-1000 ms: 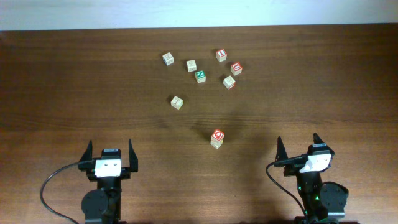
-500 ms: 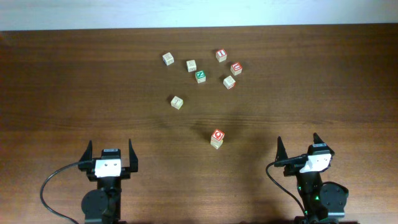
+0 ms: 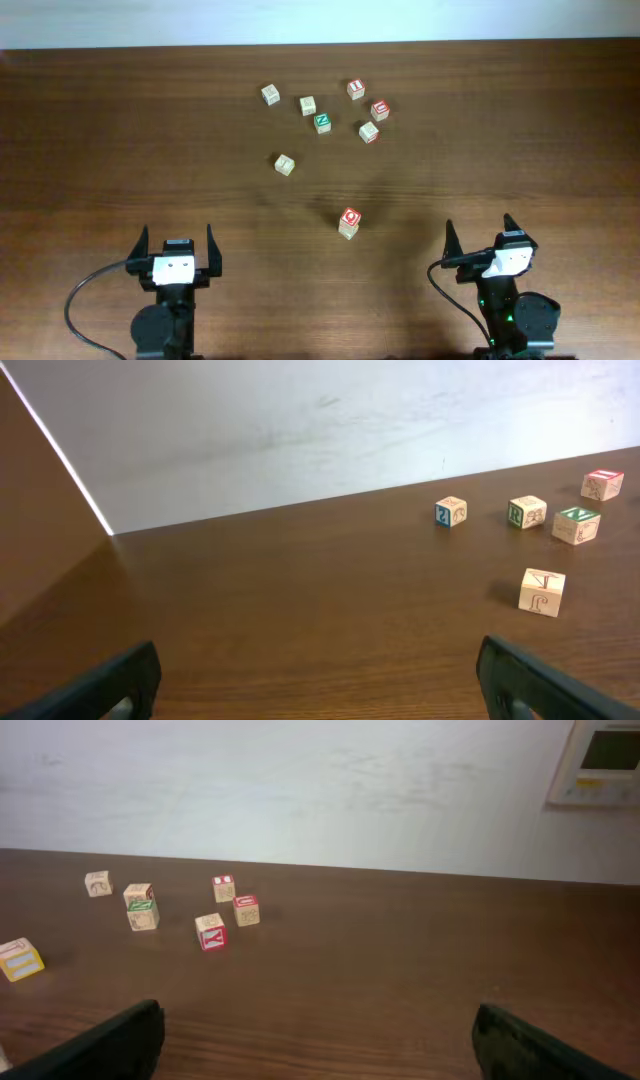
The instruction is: Rotate 3 blocks
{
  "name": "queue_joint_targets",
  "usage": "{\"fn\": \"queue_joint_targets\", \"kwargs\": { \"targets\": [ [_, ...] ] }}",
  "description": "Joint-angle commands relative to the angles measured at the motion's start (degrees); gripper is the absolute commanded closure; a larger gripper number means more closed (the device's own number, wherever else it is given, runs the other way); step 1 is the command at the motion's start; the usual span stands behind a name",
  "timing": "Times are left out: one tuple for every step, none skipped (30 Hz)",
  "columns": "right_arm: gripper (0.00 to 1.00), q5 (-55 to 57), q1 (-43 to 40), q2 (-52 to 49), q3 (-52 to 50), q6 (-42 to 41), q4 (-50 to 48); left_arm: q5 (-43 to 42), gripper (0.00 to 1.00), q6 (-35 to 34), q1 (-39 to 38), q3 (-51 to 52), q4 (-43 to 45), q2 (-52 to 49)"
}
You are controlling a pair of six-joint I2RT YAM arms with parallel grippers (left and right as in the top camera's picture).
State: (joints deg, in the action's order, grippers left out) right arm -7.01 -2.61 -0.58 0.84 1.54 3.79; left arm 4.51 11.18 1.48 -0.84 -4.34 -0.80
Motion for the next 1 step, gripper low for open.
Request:
{"fn": "queue_joint_targets", "kwargs": {
  "targets": [
    [0.02,-0.28,-0.42,0.37,-0.52,-0.04,-0.09,0.44,0.01,0.92,0.2,0.35,0.11,0.5]
  ]
}}
